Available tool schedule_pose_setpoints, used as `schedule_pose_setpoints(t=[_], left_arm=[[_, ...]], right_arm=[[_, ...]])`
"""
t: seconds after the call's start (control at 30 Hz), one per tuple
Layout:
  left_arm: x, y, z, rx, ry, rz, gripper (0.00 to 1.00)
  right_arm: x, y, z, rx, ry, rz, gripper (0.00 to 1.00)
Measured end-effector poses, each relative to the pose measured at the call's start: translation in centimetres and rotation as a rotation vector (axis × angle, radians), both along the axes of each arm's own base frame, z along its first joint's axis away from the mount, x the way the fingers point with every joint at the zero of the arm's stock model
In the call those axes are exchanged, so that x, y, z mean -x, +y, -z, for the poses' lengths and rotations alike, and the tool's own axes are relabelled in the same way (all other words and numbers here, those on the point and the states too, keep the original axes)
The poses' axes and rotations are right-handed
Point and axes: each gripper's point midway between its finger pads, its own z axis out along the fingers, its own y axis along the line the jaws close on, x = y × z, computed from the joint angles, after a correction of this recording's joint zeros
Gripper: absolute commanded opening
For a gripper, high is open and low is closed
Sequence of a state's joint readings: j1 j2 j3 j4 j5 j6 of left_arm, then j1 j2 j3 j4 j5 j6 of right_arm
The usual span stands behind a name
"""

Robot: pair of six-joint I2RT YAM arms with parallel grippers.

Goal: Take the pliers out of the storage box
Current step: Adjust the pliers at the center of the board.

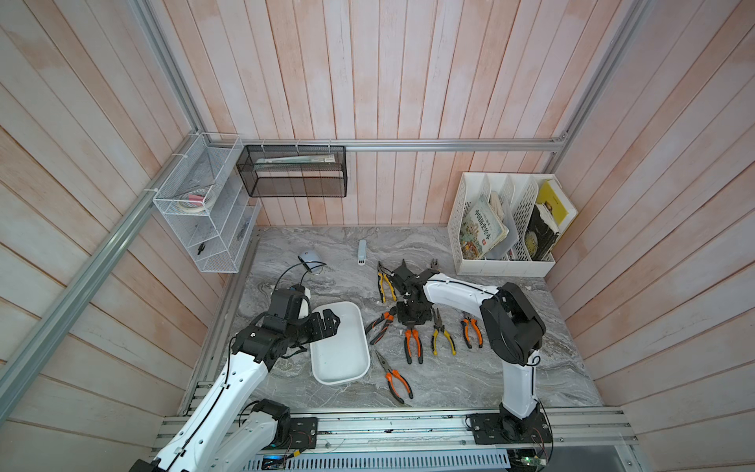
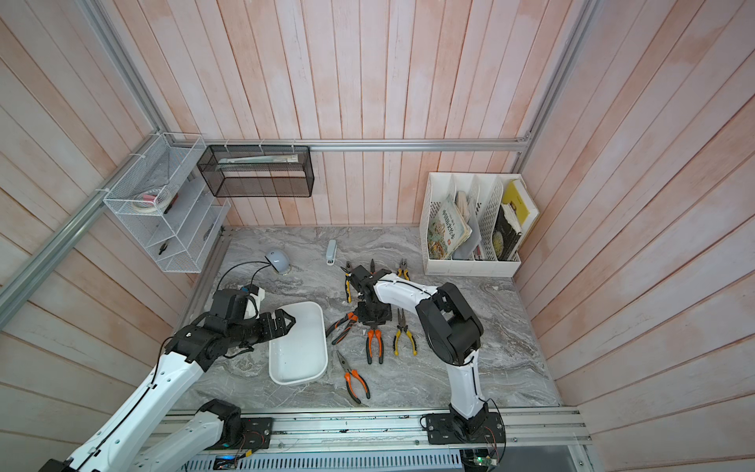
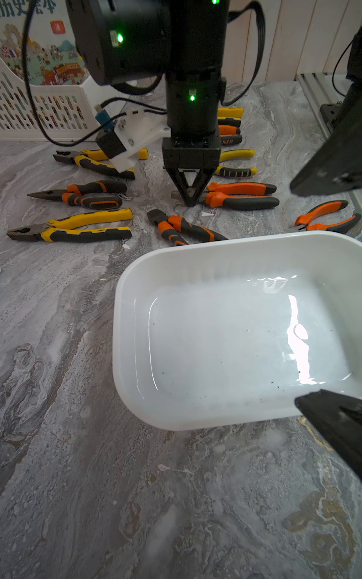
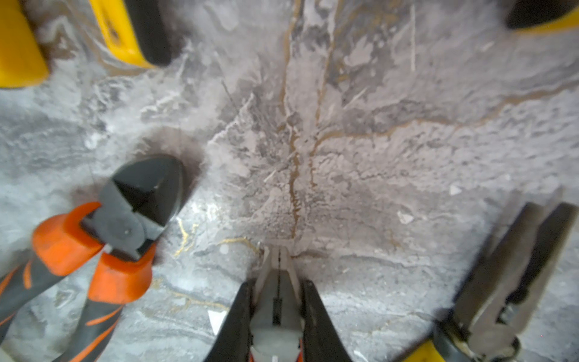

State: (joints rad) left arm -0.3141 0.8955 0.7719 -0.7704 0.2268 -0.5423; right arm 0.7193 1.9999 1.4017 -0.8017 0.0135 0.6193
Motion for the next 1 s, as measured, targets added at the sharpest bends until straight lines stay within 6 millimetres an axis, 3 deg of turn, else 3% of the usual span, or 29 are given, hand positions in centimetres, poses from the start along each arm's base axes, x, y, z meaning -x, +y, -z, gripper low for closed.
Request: schedule_pose_setpoints(t=[0.3,0.33,0.43,0.5,0.7,0.9,0.97,1.0], left_arm=[[0.0,0.0,0.0,0.000,0.000,0.000,1.00],[0.0,0.0,0.0,0.000,0.000,0.000,1.00],[0.0,0.0,0.0,0.000,0.000,0.000,1.00],[0.0,0.0,0.0,0.000,0.000,0.000,1.00],[0.0,0.0,0.0,0.000,0.000,0.000,1.00],[0.0,0.0,0.0,0.000,0.000,0.000,1.00],[0.0,0.0,0.0,0.000,0.000,0.000,1.00],[0.0,0.0,0.0,0.000,0.000,0.000,1.00]], right_arm=[[-0.3,-0.9,0.0,0.045,-0.017,-0.022,0.06],[-0.4,-1.1,0.0,0.049,-0.018,-0.021,0.10],[-0.6,-1.5,0.0,0.059,-0.019,-0.017,0.38],[-0.6,-1.8,-0.1,0.068,-0.017,-0.011,0.47],[-1.5,-1.6,-1.8,0.053,-0.044,0.011,0.55],[-3.4,1.0,-6.8,-0.104,-0.131,0.096,0.56],[-3.7,2.0,-7.9,-0.178,-0.138,0.149,0.64],[-3.8,2.6,-8.1,-0.212,-0.137,0.179,0.82]])
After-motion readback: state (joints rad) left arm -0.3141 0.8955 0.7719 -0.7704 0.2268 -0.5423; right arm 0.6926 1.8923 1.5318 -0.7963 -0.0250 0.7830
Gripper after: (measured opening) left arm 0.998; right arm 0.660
